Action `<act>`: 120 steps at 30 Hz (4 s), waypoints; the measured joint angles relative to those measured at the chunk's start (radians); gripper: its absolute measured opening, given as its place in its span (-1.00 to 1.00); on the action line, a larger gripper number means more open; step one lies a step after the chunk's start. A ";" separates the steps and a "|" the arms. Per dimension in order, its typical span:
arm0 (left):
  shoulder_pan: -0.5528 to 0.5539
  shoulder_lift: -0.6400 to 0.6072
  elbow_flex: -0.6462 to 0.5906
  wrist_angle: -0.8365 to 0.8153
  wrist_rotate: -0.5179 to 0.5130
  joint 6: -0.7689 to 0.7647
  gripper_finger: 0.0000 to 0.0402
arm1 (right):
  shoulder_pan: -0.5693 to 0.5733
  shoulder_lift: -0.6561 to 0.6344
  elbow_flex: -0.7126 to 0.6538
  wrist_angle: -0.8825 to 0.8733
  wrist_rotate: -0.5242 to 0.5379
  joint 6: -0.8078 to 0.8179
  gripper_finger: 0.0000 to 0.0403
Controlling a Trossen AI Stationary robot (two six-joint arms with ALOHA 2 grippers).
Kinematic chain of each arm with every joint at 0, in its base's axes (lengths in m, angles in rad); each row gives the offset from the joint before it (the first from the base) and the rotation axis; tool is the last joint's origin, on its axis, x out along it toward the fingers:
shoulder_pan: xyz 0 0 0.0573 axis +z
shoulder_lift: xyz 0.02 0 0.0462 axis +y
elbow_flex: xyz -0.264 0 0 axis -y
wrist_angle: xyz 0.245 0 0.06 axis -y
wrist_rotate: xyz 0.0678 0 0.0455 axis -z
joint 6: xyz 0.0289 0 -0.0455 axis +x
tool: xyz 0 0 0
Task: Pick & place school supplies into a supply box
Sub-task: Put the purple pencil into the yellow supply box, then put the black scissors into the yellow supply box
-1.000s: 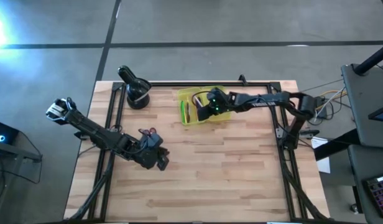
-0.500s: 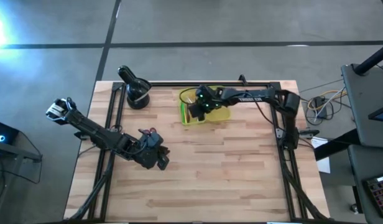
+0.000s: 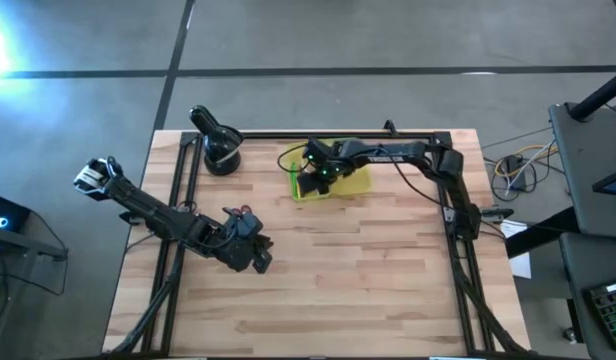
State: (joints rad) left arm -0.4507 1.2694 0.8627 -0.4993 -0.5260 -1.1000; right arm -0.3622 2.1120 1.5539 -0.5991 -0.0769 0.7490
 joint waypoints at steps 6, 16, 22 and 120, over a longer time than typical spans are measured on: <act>0.000 0.000 0.000 -0.001 0.000 0.008 -0.69 | 0.002 0.015 -0.002 -0.022 -0.028 0.007 -0.52; 0.000 0.000 0.000 -0.002 0.000 0.053 -0.69 | 0.004 0.005 0.017 0.001 -0.093 -0.026 -0.31; 0.000 0.000 0.000 -0.016 0.000 -0.024 -0.69 | 0.005 -0.065 0.048 -0.004 -0.093 -0.082 -0.34; 0.457 0.183 -0.189 -0.198 0.264 -0.568 -0.70 | 0.109 -1.371 -0.758 0.019 -0.076 -0.228 -0.69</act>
State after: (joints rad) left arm 0.0059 1.4523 0.6733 -0.6973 -0.2620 -1.6683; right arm -0.2535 0.7414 0.7956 -0.5804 -0.1533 0.5209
